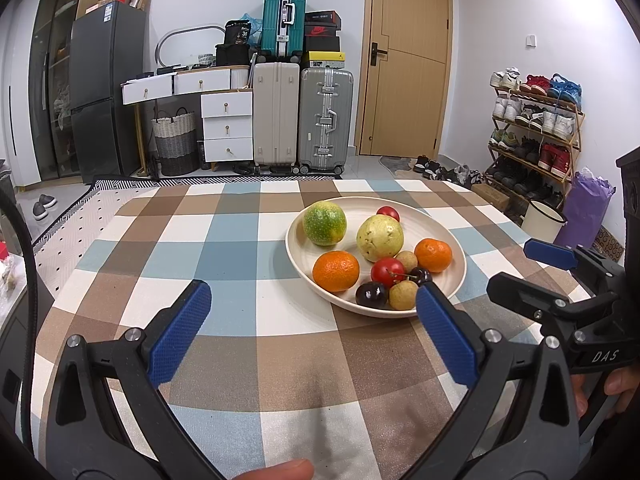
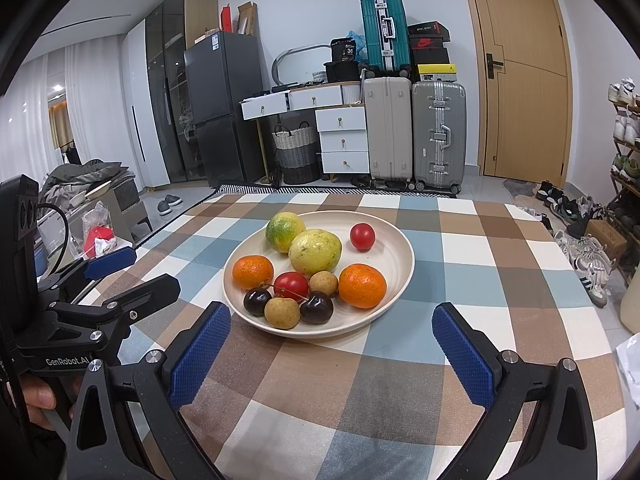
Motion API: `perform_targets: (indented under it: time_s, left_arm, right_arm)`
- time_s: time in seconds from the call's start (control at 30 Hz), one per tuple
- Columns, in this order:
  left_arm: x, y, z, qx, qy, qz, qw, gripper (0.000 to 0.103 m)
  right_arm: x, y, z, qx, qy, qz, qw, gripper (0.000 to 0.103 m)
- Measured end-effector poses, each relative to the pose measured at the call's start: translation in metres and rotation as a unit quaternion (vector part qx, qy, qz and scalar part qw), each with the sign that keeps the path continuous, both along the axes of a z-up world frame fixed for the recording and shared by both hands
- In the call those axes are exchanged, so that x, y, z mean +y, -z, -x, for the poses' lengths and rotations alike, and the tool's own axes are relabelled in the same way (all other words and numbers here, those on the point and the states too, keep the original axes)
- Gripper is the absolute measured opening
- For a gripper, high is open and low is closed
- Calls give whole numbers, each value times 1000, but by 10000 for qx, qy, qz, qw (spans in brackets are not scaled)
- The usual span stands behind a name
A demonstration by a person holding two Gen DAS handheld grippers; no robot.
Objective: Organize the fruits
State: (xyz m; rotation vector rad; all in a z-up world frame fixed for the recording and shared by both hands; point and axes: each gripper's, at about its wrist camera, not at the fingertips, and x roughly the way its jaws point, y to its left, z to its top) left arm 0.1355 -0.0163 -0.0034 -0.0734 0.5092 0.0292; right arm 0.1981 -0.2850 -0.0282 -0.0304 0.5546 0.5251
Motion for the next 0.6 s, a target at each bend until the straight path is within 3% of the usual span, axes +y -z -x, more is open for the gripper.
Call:
perform_targets:
  time_s: [0.6]
  left_arm:
    - [-1, 0, 0, -12, 16, 22, 10000, 102]
  right_arm:
    - [1, 1, 0, -14, -7, 16, 10000, 103]
